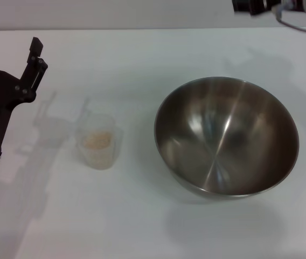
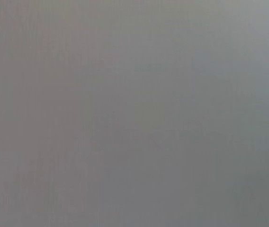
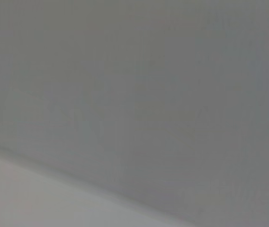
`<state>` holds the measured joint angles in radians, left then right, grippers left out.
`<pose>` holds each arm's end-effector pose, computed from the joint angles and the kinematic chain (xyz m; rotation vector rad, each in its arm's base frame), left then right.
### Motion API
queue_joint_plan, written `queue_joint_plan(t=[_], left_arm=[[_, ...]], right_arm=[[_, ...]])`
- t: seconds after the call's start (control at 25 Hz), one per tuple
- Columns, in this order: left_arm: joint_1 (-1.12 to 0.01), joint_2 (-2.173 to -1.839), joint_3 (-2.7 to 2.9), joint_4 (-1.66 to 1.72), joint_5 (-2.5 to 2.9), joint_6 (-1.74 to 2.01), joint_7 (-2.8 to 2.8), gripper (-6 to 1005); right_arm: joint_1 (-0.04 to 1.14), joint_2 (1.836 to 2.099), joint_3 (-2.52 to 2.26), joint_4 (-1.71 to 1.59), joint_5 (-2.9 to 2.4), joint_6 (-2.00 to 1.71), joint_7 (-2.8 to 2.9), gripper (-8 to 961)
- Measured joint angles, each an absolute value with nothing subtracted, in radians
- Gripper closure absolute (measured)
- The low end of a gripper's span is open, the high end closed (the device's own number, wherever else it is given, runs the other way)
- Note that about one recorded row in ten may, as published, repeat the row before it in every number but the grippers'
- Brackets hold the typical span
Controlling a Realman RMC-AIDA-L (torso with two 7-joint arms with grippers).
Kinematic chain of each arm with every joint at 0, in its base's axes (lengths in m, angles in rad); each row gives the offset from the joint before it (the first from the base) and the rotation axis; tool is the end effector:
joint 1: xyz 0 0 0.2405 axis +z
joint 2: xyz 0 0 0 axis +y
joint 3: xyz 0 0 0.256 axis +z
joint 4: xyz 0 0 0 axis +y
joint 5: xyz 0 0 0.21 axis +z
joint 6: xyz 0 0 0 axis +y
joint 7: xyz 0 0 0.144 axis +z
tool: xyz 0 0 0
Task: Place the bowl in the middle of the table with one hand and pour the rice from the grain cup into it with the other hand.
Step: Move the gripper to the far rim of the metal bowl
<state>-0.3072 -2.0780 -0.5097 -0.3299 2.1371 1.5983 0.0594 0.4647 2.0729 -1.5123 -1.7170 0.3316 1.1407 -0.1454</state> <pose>-0.2731 0.2694 -0.0212 -1.5641 -0.1814 -0.9743 0.1259 0.3844 0.0546 -2.0802 0.8004 0.0404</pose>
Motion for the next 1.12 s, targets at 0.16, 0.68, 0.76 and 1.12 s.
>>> queue_joint_plan(t=[0.16, 0.68, 0.76, 1.12], left_arm=[[-0.303, -2.077, -0.51, -0.327, 2.137, 1.608, 0.059, 207], [-0.295, -2.075, -0.509, -0.325, 2.144, 1.623, 0.058, 210], [-0.295, -2.075, -0.507, -0.325, 2.144, 1.623, 0.058, 210], [-0.294, -2.078, -0.503, -0.325, 2.144, 1.624, 0.058, 212]], right_arm=[[0.558, 2.072, -1.412, -1.707, 0.378, 1.387, -0.199, 258], [0.746, 2.065, -1.189, -1.374, 0.382, 1.638, -0.472, 259], [0.756, 2.064, -1.188, -1.332, 0.381, 1.637, -0.495, 258], [0.774, 2.063, -1.186, -1.225, 0.377, 1.614, -0.547, 258]])
